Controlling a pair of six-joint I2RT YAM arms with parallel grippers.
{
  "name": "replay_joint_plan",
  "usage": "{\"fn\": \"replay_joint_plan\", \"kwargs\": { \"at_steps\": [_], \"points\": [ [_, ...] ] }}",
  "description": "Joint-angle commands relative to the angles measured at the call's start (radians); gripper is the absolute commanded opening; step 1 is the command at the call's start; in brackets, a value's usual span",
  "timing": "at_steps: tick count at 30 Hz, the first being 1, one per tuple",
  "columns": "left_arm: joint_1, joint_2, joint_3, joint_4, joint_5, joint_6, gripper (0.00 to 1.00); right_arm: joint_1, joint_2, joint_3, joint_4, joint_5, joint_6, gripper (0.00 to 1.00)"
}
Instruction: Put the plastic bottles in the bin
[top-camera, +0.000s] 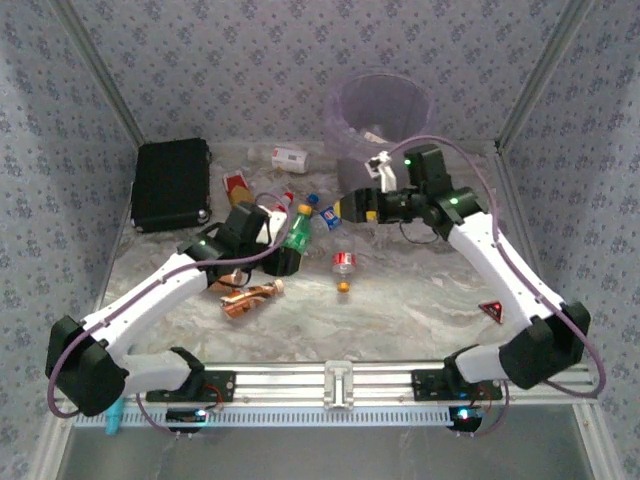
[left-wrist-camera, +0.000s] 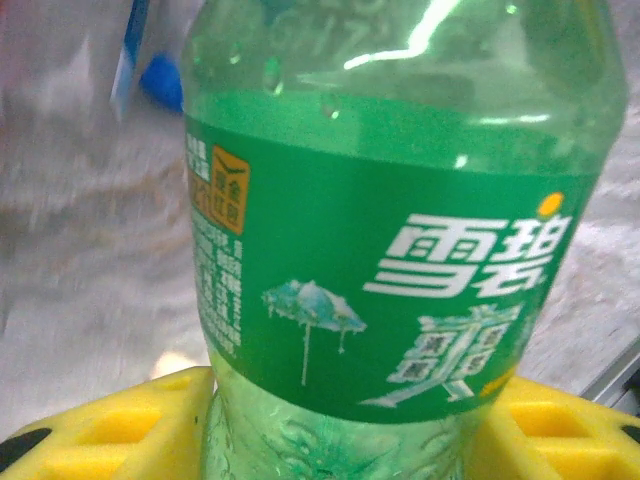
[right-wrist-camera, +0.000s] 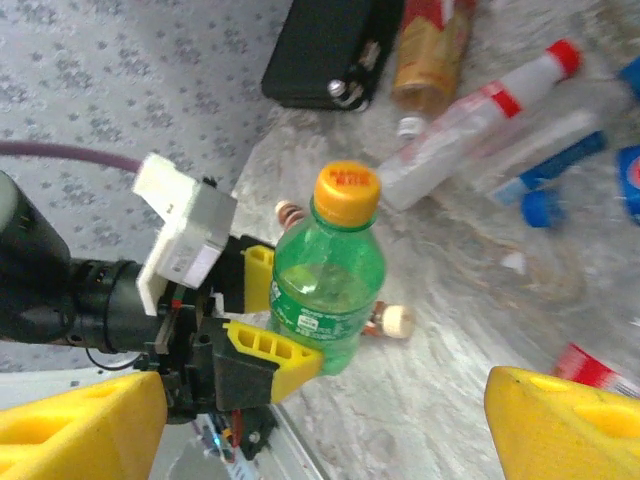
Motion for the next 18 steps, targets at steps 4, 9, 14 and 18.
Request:
{"fn": "replay_joint_plan", "kwargs": {
  "at_steps": [4, 9, 14, 18],
  "points": [
    [0.074, 0.04, 0.021, 0.311, 0.221, 0.066, 0.54, 0.069, 0.115, 0.024, 0.218, -0.036, 0.067, 0.85],
    [0.085, 0.095, 0.045, 0.403, 0.338, 0.038, 0.54, 0.072, 0.179, 0.04, 0.307, -0.027, 0.099, 0.83],
    [0.084, 0.126, 0.045, 0.448, 0.388, 0.021, 0.54, 0.076, 0.234, 0.056, 0.344, -0.044, 0.111, 0.81],
    [0.084, 0.135, 0.047, 0.459, 0.395, 0.01, 0.54, 0.076, 0.254, 0.067, 0.342, -0.044, 0.104, 0.72]
  ]
}}
